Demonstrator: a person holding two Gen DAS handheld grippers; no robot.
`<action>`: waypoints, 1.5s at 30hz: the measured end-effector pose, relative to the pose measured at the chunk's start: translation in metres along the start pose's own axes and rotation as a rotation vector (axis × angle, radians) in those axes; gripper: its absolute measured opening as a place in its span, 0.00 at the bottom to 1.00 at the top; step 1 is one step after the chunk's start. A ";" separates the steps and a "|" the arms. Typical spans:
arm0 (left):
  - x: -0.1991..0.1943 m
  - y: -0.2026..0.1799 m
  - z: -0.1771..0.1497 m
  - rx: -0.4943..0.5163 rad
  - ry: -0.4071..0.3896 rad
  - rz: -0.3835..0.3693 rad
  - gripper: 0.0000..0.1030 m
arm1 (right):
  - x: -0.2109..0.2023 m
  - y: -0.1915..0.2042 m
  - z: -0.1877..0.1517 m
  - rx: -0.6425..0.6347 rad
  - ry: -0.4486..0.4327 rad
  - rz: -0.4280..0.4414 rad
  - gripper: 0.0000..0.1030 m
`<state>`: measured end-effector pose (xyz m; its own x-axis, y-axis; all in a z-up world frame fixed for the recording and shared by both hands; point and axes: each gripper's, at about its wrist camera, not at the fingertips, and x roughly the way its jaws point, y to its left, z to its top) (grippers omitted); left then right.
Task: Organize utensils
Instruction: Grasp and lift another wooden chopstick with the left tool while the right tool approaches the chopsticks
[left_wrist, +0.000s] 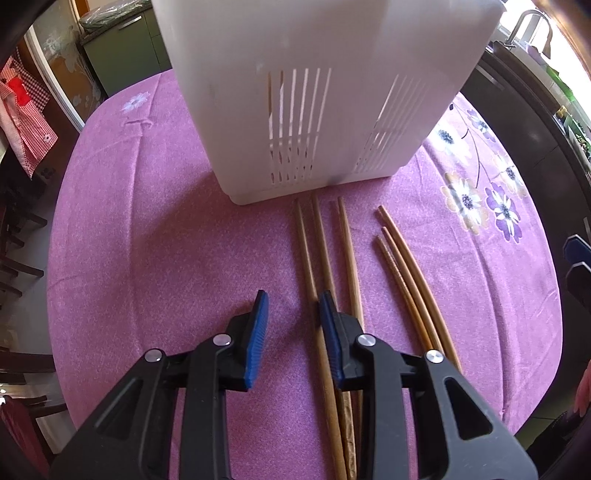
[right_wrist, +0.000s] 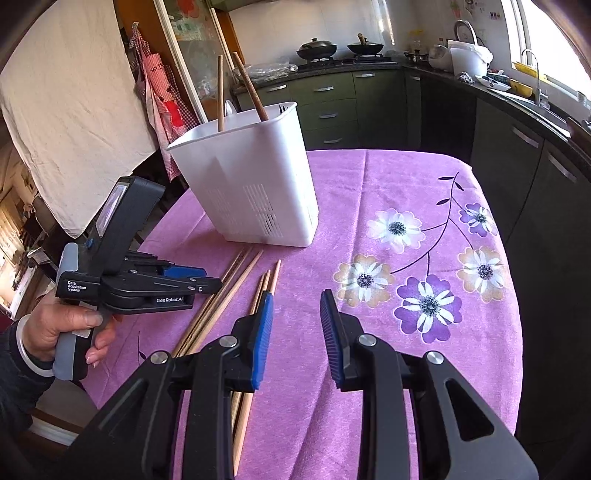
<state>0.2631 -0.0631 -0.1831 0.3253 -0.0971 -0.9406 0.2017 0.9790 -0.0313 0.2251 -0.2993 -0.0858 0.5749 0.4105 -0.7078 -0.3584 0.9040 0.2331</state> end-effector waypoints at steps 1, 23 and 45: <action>0.001 -0.003 0.001 0.004 -0.004 0.006 0.27 | 0.000 0.000 0.000 0.001 -0.001 0.000 0.26; 0.004 -0.025 0.005 0.021 -0.012 0.015 0.06 | 0.007 0.000 -0.002 0.001 0.022 0.006 0.27; -0.131 0.016 -0.042 0.020 -0.298 -0.024 0.06 | 0.001 0.009 0.002 -0.026 0.016 -0.008 0.31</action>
<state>0.1850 -0.0270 -0.0746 0.5767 -0.1715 -0.7988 0.2296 0.9723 -0.0430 0.2243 -0.2909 -0.0828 0.5664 0.4011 -0.7199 -0.3727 0.9038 0.2103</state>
